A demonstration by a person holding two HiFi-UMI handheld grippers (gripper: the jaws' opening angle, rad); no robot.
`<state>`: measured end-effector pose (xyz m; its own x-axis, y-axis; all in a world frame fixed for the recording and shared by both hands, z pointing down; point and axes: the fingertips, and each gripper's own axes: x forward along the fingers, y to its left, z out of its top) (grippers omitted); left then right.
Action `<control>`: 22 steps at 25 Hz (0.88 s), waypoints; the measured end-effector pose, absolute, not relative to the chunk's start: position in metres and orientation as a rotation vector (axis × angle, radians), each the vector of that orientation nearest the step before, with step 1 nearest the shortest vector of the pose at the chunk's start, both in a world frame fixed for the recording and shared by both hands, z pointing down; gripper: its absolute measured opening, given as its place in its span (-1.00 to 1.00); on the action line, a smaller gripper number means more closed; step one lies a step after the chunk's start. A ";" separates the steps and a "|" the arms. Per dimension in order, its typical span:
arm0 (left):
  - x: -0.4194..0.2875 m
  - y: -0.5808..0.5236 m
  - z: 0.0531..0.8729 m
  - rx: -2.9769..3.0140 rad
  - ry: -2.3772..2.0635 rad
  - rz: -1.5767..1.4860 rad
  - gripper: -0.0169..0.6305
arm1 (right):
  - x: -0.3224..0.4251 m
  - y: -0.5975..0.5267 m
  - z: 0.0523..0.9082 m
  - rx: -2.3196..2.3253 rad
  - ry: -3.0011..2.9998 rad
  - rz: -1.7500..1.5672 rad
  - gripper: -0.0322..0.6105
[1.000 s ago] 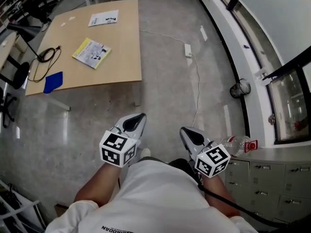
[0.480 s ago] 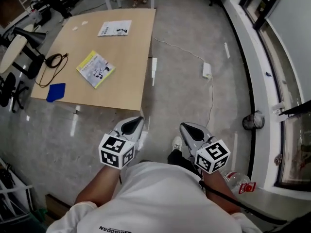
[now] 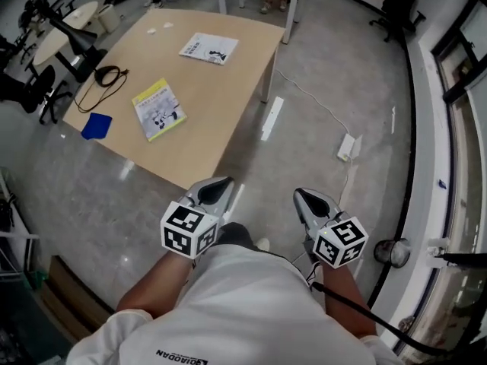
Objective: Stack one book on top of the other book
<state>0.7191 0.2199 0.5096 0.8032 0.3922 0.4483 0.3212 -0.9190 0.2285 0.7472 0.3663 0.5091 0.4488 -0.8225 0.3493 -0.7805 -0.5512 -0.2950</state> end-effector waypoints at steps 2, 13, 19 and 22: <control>0.732 0.212 0.513 2.856 0.498 0.777 -0.93 | 0.765 0.364 0.508 -2.569 1.478 -0.703 -0.89; 0.856 0.164 0.525 2.796 0.291 0.702 -0.93 | 0.890 0.308 0.507 -2.519 1.710 -0.784 -0.89; 0.924 0.119 0.517 2.819 0.180 0.634 -0.93 | 0.966 0.253 0.498 -2.477 1.870 -0.776 -0.89; 0.927 0.084 0.526 2.807 0.021 0.632 -0.93 | 0.976 0.208 0.502 -2.385 1.996 -0.794 -0.89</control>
